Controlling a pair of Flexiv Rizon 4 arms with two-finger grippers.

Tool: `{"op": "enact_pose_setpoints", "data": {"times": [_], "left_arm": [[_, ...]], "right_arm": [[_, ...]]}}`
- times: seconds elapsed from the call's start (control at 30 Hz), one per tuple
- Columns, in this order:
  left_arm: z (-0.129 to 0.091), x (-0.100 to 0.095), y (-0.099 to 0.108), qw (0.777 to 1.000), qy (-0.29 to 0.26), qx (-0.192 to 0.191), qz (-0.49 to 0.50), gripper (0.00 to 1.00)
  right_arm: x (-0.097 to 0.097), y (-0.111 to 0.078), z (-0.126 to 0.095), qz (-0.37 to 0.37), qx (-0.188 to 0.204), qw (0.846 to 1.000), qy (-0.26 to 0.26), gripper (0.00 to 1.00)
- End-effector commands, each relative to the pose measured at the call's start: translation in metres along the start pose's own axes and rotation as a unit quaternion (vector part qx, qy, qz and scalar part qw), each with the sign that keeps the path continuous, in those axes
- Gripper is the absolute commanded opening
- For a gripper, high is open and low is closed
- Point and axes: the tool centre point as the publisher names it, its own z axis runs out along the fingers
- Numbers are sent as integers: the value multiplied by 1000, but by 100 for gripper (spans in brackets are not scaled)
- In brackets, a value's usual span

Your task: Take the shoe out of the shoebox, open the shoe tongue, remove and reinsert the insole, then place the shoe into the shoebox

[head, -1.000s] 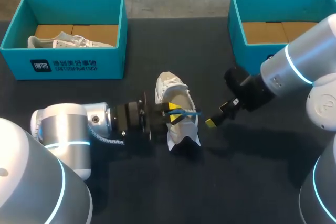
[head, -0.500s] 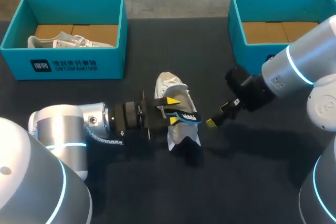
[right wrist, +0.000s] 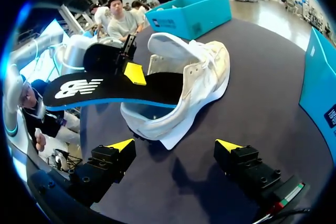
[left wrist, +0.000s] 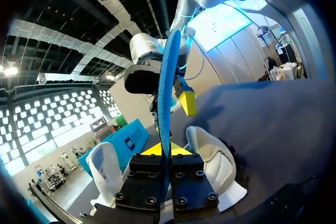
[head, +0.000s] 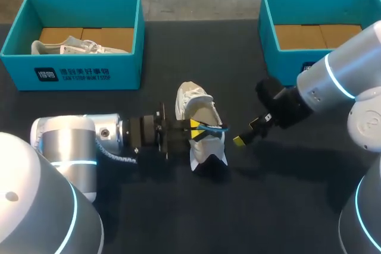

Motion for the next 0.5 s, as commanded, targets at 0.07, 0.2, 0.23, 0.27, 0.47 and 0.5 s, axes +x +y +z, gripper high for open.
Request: {"op": "enact_pose_setpoints", "data": {"times": [0.07,0.2,0.23,0.27,0.47,0.5], "left_arm": [[2,-1,8,1000,9,-6,-2,0],[3,-2,14,1000,9,-14,-2,0],[3,-2,15,1000,10,-18,-3,0],[3,-2,16,1000,10,-19,-3,0],[2,-4,12,1000,5,-23,-7,24],[1,-4,10,1000,4,-21,-7,44]], "right_arm": [[0,1,0,-2,0,1000,-1,100],[0,2,0,-6,1,1000,-1,100],[0,3,0,-6,1,1000,-1,100],[0,3,0,-6,2,1000,-1,100],[-1,2,1,-5,2,1000,0,100],[-1,1,0,-5,1,1000,1,100]]}}
